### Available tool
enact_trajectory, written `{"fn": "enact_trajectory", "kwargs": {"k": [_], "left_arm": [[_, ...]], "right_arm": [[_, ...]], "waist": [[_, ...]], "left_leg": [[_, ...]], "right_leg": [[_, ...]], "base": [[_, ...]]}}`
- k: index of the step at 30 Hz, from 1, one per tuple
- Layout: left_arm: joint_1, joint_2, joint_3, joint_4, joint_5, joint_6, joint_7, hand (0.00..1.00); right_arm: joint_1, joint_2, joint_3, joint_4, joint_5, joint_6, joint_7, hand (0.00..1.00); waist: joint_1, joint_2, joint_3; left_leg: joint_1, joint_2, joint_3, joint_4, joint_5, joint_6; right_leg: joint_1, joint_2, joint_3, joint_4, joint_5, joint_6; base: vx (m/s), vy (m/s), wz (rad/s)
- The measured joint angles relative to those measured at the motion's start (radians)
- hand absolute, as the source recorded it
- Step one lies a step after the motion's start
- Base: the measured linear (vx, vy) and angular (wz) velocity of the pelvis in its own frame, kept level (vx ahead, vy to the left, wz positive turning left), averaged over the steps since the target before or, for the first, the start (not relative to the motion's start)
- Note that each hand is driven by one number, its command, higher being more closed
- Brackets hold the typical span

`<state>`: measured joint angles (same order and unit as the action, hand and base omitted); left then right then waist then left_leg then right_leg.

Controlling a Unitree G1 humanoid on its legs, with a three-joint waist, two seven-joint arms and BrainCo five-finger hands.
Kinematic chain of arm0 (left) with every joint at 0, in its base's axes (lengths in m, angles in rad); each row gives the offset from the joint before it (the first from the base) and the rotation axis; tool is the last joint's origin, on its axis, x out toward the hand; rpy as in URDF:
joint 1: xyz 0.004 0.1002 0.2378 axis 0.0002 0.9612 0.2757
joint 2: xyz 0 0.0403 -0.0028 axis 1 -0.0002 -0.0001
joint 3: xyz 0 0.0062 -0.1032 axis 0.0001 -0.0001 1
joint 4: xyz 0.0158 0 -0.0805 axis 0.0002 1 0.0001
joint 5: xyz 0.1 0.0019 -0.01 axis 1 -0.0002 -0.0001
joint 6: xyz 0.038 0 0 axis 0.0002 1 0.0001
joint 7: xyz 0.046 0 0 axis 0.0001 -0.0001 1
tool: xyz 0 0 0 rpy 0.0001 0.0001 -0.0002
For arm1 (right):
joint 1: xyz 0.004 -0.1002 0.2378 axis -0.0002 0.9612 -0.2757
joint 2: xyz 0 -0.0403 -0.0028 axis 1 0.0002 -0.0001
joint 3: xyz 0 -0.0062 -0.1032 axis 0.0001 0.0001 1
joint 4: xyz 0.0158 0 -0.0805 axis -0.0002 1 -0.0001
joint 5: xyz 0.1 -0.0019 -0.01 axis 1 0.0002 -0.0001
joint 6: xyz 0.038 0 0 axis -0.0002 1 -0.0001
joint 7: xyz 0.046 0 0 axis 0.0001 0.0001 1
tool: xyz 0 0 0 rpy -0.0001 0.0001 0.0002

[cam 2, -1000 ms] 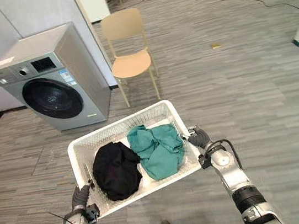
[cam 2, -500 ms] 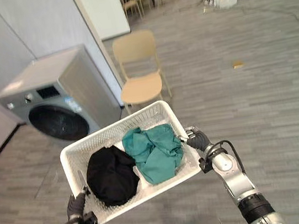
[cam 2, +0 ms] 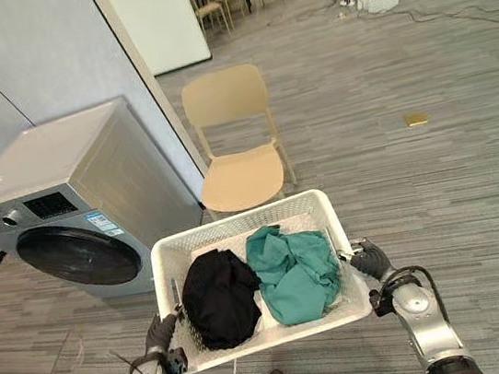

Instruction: Pick up the laundry basket with both hands and put the clothes into the washing machine.

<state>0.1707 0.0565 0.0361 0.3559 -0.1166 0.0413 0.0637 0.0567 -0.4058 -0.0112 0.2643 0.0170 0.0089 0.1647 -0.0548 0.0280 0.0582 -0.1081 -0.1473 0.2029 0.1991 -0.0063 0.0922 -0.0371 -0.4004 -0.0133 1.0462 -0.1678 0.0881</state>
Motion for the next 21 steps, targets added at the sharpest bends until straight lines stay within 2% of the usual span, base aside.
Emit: {"fn": "enact_trajectory", "kwargs": {"k": [1,3,4,6,7,8,9,10,12,13,14,15,16,17,18,19,21], "left_arm": [[-0.013,0.017,0.000,0.000,0.003,0.001,0.000,1.00],[-0.027,0.032,-0.001,0.000,0.002,-0.001,0.000,1.00],[-0.051,0.045,-0.002,-0.001,0.002,-0.005,0.000,1.00],[-0.103,0.067,-0.002,-0.001,0.002,-0.010,0.001,1.00],[-0.118,0.070,-0.003,0.000,0.002,-0.010,0.001,1.00],[-0.141,0.071,-0.007,0.000,0.002,-0.010,0.001,1.00],[-0.153,0.068,-0.009,0.002,0.002,-0.009,0.001,1.00],[-0.154,0.061,-0.024,0.002,0.002,-0.009,0.001,1.00],[-0.161,0.044,-0.036,-0.003,0.003,-0.008,0.001,1.00],[-0.170,0.031,-0.036,-0.004,0.011,-0.008,0.000,1.00],[-0.171,0.021,-0.036,-0.004,0.014,-0.008,-0.001,1.00],[-0.166,0.009,-0.036,-0.004,0.017,-0.005,-0.003,1.00],[-0.165,0.005,-0.036,-0.004,0.018,-0.005,-0.005,1.00],[-0.158,0.004,-0.036,-0.022,0.018,-0.005,-0.006,1.00],[-0.147,0.003,-0.036,-0.047,0.018,-0.006,-0.006,1.00],[-0.136,0.002,-0.036,-0.071,0.017,-0.007,-0.007,1.00],[-0.133,0.003,-0.036,-0.087,0.015,-0.020,-0.008,1.00]], "right_arm": [[-0.016,0.005,0.000,0.007,-0.013,0.000,0.011,1.00],[-0.026,0.004,0.000,0.007,-0.016,-0.003,0.015,1.00],[-0.041,0.004,-0.001,0.004,-0.016,-0.011,0.014,1.00],[-0.066,0.003,-0.008,0.004,-0.014,-0.019,0.012,1.00],[-0.074,0.003,-0.013,0.003,-0.014,-0.022,0.012,1.00],[-0.076,0.003,-0.027,-0.012,-0.012,-0.022,0.010,1.00],[-0.073,0.002,-0.036,-0.029,-0.009,-0.021,0.004,1.00],[-0.054,-0.001,-0.054,-0.048,-0.008,-0.021,-0.002,1.00],[-0.028,-0.006,-0.080,-0.085,-0.008,-0.019,-0.017,1.00],[-0.007,-0.004,-0.100,-0.105,-0.005,-0.018,-0.020,1.00],[-0.006,-0.005,-0.104,-0.106,-0.004,-0.008,-0.024,1.00],[0.003,-0.006,-0.113,-0.118,0.006,0.001,-0.024,1.00],[0.015,-0.006,-0.118,-0.136,0.012,0.002,-0.024,1.00],[0.035,-0.011,-0.126,-0.188,0.014,0.001,-0.025,1.00],[0.050,-0.019,-0.133,-0.223,0.019,-0.002,-0.023,1.00],[0.065,-0.033,-0.135,-0.250,0.032,-0.004,-0.016,1.00],[0.066,-0.034,-0.140,-0.249,0.045,-0.007,-0.013,1.00]], "waist": [[-0.007,0.001,0.014],[-0.012,0.003,0.020],[-0.018,0.012,0.028],[-0.024,0.004,0.045],[-0.025,0.004,0.055],[-0.025,0.009,0.064],[-0.034,0.016,0.071],[-0.049,0.029,0.066],[-0.048,0.046,0.062],[-0.049,0.043,0.064],[-0.051,0.036,0.069],[-0.055,0.034,0.071],[-0.054,0.034,0.072],[-0.055,0.042,0.082],[-0.059,0.048,0.088],[-0.051,0.058,0.086],[-0.044,0.063,0.086]], "left_leg": [[0.073,0.000,-0.019,-0.029,-0.005,0.001],[0.123,0.006,-0.038,-0.050,-0.008,0.004],[0.165,0.019,-0.054,-0.070,-0.035,0.002],[0.198,0.031,-0.060,-0.082,-0.077,0.000],[0.205,0.036,-0.062,-0.086,-0.090,-0.001],[0.216,0.047,-0.065,-0.094,-0.106,-0.008],[0.220,0.059,-0.080,-0.095,-0.120,-0.025],[0.225,0.072,-0.103,-0.098,-0.133,-0.037],[0.233,0.102,-0.098,-0.098,-0.157,-0.040],[0.245,0.115,-0.074,-0.066,-0.144,-0.063],[0.237,0.120,-0.044,-0.009,-0.139,-0.073],[0.203,0.136,-0.027,0.123,-0.132,-0.099],[0.177,0.149,-0.015,0.213,-0.127,-0.111],[0.098,0.195,0.021,0.439,-0.089,-0.157],[0.040,0.237,0.042,0.579,-0.029,-0.186],[-0.009,0.274,0.063,0.694,0.072,-0.197],[-0.044,0.310,0.096,0.782,0.173,-0.195]], "right_leg": [[-0.054,0.016,-0.004,0.079,-0.040,0.000],[-0.093,0.038,-0.014,0.075,-0.082,-0.009],[-0.139,0.068,-0.025,0.033,-0.121,-0.008],[-0.222,0.110,-0.023,-0.153,-0.143,0.004],[-0.238,0.127,-0.022,-0.228,-0.141,0.004],[-0.252,0.165,-0.021,-0.398,-0.114,0.014],[-0.243,0.198,-0.008,-0.515,-0.021,-0.007],[-0.218,0.218,-0.013,-0.540,0.028,-0.030],[-0.211,0.228,-0.052,-0.525,-0.008,-0.046],[-0.198,0.222,-0.074,-0.506,-0.032,-0.062],[-0.174,0.213,-0.088,-0.501,-0.044,-0.073],[-0.120,0.205,-0.113,-0.520,-0.053,-0.082],[-0.089,0.201,-0.125,-0.533,-0.063,-0.081],[-0.032,0.199,-0.148,-0.544,-0.090,-0.081],[-0.009,0.207,-0.158,-0.541,-0.107,-0.080],[0.022,0.211,-0.154,-0.540,-0.133,-0.079],[0.056,0.202,-0.142,-0.555,-0.162,-0.089]], "base": [[0.52,0.156,0.18],[0.31,0.058,0.10],[0.23,0.001,0.13],[0.23,-0.059,0.09],[0.18,-0.107,-0.01],[0.16,-0.151,0.09],[0.22,-0.193,0.35],[0.28,-0.205,0.39],[0.32,-0.190,0.33],[0.35,-0.203,0.39],[0.41,-0.240,0.51],[0.23,-0.149,0.40],[0.27,-0.176,0.43],[0.18,-0.124,0.30],[0.22,-0.142,0.15],[0.17,-0.081,-0.05],[0.20,-0.021,-0.13]]}}
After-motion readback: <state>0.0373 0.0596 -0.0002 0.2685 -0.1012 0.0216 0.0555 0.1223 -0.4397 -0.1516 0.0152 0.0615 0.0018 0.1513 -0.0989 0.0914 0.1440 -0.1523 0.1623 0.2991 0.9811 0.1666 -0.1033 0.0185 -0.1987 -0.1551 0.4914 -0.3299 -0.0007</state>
